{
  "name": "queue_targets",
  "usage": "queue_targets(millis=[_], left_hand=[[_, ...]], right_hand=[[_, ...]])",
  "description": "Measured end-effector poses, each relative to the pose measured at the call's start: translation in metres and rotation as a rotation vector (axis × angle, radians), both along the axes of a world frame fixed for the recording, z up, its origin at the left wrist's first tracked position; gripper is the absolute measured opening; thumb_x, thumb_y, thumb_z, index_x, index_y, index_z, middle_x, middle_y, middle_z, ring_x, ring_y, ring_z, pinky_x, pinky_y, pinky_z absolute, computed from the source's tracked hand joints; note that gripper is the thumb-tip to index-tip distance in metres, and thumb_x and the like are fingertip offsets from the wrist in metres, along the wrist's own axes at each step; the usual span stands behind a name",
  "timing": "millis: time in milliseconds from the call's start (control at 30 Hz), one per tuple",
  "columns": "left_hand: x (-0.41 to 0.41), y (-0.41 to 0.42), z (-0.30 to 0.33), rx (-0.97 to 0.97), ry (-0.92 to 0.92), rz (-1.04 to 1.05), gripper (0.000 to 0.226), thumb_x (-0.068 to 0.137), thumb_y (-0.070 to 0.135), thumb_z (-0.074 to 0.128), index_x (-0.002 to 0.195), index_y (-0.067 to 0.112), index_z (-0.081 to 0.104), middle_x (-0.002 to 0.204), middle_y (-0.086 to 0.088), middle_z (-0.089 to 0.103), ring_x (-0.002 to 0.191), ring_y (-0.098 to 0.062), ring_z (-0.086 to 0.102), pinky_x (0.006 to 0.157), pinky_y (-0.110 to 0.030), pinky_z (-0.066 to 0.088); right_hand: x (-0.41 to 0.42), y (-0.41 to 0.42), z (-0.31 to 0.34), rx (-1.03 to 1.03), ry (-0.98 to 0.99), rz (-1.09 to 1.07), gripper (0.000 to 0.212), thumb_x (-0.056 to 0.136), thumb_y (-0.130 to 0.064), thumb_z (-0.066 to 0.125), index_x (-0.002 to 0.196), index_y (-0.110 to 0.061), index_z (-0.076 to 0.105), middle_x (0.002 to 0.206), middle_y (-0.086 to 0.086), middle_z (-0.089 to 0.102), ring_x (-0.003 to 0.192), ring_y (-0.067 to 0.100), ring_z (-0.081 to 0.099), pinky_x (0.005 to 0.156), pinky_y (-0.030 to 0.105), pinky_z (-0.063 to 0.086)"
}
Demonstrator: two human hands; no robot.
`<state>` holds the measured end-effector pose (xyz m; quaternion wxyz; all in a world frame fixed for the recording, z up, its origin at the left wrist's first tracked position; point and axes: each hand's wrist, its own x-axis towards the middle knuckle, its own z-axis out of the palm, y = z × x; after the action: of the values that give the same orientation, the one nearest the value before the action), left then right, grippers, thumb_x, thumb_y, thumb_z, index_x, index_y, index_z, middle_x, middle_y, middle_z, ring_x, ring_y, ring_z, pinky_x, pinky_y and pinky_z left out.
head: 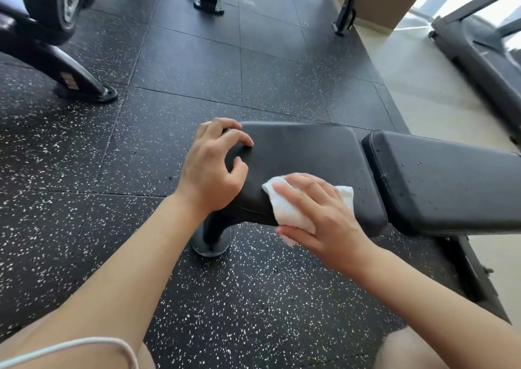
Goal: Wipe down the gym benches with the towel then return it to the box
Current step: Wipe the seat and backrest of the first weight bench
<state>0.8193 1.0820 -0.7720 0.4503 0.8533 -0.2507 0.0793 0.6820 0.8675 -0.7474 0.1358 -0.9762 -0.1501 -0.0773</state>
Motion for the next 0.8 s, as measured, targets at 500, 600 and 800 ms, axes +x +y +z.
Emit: queue_targets(millis=[500,600,800], left_hand=[[-0.012,-0.001,0.013,0.166,-0.107,-0.098,0.028,0.086,0.011,0.062,0.111,0.01,0.076,0.131,-0.008,0.064,0.129,-0.03,0.054,0.113,-0.048,0.041],[-0.02,-0.014,0.019,0.259,-0.184,-0.204,0.03,0.087,0.015,0.062,0.113,0.013,0.076,0.134,-0.006,0.065,0.131,-0.029,0.056,0.114,-0.054,0.039],[-0.035,-0.049,0.024,0.349,-0.242,-0.343,0.037,0.089,0.019,0.06,0.123,0.017,0.073,0.139,0.001,0.063,0.132,-0.022,0.053,0.117,-0.046,0.038]], right_hand=[[-0.004,-0.003,-0.003,-0.126,-0.12,0.26,0.049,0.105,-0.026,0.063,0.151,-0.014,0.053,0.154,0.015,0.049,0.141,0.037,0.046,0.111,0.055,0.04],[-0.009,-0.03,-0.002,-0.224,-0.141,0.357,0.054,0.102,-0.02,0.067,0.153,-0.013,0.051,0.155,0.015,0.049,0.141,0.037,0.047,0.11,0.054,0.041],[-0.026,-0.088,-0.009,-0.259,-0.201,0.397,0.047,0.107,-0.021,0.06,0.152,-0.013,0.051,0.154,0.015,0.051,0.141,0.037,0.049,0.115,0.053,0.039]])
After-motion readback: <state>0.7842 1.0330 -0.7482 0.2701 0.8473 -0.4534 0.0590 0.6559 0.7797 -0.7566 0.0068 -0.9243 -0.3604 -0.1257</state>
